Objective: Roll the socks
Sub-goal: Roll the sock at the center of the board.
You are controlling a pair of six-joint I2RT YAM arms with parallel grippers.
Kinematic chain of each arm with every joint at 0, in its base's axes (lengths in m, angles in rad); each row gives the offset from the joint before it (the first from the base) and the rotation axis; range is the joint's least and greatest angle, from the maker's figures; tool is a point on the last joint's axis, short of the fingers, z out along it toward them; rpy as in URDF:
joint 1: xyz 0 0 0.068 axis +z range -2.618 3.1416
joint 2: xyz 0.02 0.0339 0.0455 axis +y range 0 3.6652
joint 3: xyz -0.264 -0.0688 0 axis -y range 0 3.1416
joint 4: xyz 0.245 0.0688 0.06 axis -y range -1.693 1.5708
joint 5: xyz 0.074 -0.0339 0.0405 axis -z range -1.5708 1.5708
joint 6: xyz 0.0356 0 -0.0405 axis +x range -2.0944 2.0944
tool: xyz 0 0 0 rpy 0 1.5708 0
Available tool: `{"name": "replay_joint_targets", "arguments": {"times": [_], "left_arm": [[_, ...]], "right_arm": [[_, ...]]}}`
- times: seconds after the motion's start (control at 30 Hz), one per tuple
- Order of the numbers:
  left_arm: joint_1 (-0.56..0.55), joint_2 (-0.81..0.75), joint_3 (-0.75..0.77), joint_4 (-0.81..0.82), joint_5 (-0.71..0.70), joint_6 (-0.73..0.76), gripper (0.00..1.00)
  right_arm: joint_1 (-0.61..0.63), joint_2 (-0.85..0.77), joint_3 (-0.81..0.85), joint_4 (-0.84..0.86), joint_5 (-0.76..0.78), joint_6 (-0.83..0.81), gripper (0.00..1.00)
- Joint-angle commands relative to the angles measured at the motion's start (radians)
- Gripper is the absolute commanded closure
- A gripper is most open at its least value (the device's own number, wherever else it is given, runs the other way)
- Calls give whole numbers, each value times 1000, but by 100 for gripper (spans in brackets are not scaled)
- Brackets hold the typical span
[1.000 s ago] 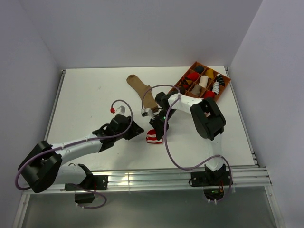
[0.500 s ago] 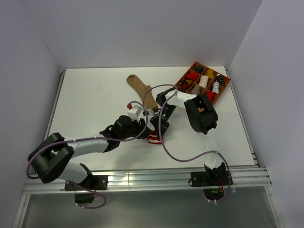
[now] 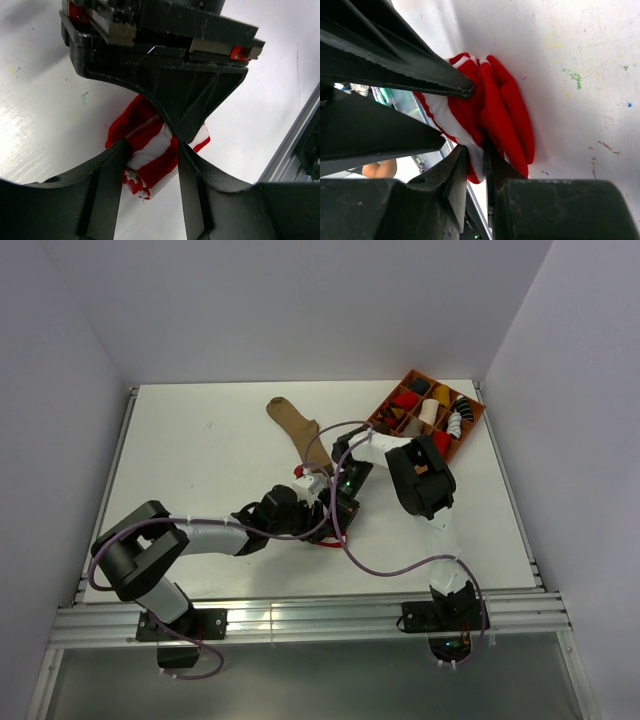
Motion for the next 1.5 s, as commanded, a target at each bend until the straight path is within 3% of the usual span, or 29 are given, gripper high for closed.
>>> {"name": "replay_joint_targets", "arguments": {"times": [0.0, 0.13, 0.33, 0.6, 0.8, 1.47], "left_arm": [[-11, 17, 18, 27, 32, 21, 50], [-16, 34, 36, -2, 24, 13, 54], [-32, 78, 105, -127, -45, -16, 72], [-83, 158, 237, -400, -160, -71, 100], [-91, 170, 255, -480, -217, -127, 100], [-91, 247, 337, -603, -217, -179, 100]], "right_arm": [[-12, 40, -16, 113, 156, -10, 84], [-15, 29, -25, 139, 164, 16, 84], [-18, -20, -64, 210, 194, 61, 82], [-26, -63, -87, 276, 214, 92, 64], [-61, -102, -105, 306, 213, 104, 56], [-176, -273, -176, 326, 133, 90, 53]]}}
